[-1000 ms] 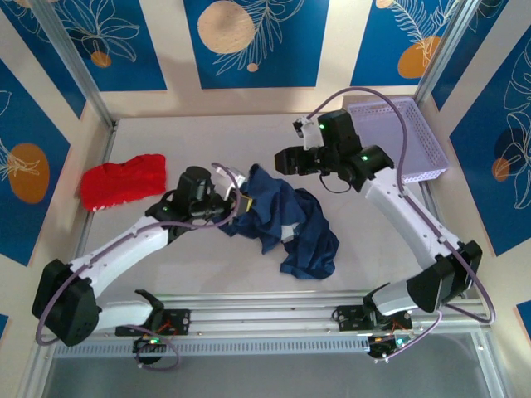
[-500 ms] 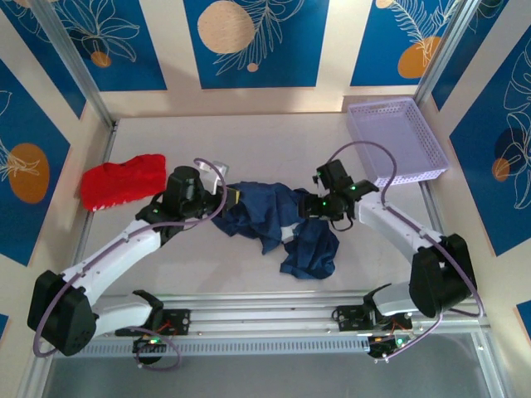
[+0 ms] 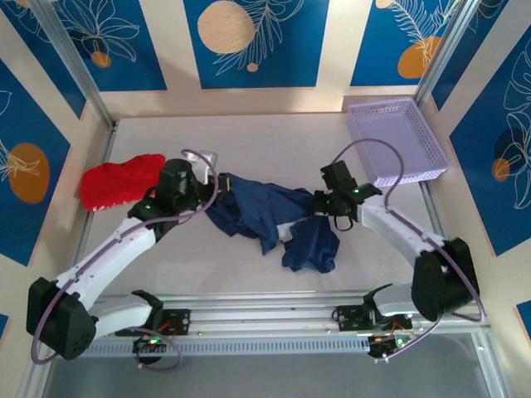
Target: Fold the inside-out t-shirt
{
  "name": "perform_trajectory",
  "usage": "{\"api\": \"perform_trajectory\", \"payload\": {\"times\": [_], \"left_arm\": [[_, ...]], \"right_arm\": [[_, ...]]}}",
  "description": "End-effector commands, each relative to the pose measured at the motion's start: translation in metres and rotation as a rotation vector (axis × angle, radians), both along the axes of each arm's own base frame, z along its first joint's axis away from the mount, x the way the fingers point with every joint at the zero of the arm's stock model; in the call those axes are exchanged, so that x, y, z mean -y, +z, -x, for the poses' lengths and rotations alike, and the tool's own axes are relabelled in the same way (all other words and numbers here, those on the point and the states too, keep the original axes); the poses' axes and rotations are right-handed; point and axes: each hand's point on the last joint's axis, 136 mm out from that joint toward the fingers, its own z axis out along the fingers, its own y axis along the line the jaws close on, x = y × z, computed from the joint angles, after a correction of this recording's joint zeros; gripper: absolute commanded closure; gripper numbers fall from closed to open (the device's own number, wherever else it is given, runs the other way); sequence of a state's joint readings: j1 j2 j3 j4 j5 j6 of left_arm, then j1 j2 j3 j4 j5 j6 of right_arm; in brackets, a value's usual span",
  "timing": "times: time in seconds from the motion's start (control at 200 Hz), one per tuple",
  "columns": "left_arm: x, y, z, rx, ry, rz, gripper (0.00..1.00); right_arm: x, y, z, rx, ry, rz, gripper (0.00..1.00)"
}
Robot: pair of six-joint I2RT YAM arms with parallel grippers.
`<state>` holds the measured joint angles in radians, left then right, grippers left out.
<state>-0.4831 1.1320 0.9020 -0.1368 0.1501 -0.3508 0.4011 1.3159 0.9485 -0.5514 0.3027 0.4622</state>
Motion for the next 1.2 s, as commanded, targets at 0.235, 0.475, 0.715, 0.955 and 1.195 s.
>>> {"api": "perform_trajectory", "payload": {"times": [0.235, 0.475, 0.715, 0.955, 1.195], "left_arm": [[-0.074, 0.159, 0.0, 0.309, 0.277, 0.059, 1.0], [-0.11, 0.21, 0.012, 0.406, 0.386, -0.006, 1.0], [-0.149, 0.157, -0.009, 0.281, 0.539, -0.082, 1.0], [-0.166, 0.098, -0.022, 0.124, 0.571, -0.077, 1.0], [-0.152, 0.055, -0.022, 0.038, 0.509, -0.046, 1.0]], "right_arm": [[0.016, 0.18, -0.01, 0.366, 0.094, -0.005, 0.99], [0.013, 0.225, 0.001, 0.472, 0.126, -0.051, 0.99], [-0.053, 0.116, 0.013, 0.196, 0.23, -0.24, 0.97], [-0.115, 0.003, 0.077, -0.091, 0.416, -0.207, 0.63], [-0.061, 0.001, 0.02, -0.041, 0.211, -0.196, 0.49]]}}
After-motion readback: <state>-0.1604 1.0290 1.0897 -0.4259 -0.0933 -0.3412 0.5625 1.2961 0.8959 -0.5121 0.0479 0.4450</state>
